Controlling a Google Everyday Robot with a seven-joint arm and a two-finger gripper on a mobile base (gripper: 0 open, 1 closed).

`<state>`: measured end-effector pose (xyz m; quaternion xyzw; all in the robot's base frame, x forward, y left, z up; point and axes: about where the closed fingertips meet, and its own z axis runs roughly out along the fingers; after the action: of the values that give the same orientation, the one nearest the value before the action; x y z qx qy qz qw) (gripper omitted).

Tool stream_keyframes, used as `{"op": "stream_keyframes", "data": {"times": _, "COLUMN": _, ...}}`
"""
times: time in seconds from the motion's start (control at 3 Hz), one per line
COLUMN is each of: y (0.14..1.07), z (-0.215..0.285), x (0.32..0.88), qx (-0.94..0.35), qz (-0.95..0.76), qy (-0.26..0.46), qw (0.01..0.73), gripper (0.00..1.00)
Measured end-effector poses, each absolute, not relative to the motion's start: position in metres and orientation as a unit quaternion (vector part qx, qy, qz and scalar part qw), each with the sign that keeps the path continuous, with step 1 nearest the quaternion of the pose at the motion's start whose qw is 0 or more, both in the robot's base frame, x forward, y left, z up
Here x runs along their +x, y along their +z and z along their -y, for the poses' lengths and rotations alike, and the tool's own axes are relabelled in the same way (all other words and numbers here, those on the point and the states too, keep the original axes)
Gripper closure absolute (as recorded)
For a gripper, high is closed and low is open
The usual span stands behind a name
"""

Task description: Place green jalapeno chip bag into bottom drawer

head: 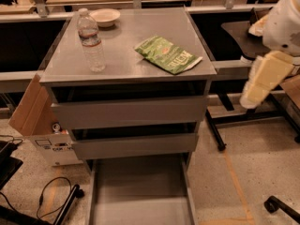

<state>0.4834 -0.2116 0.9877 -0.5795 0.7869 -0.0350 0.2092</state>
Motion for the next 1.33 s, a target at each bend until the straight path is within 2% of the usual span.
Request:
{"op": "stream_keyframes", "data": {"times": 0.67, "y": 0.996, "z": 0.196, "x": 0.601, "qx": -0.488, "qz": -0.806, "qy": -0.003, "qw": 0.336, "gripper": 0.00}}
{"op": "stream_keyframes", "data": {"times": 1.33, "y": 0.999, "z": 0.194, "x": 0.609, "qx": -0.483, "qz": -0.803, "qy": -0.007, "qw": 0.350, "gripper": 0.00}}
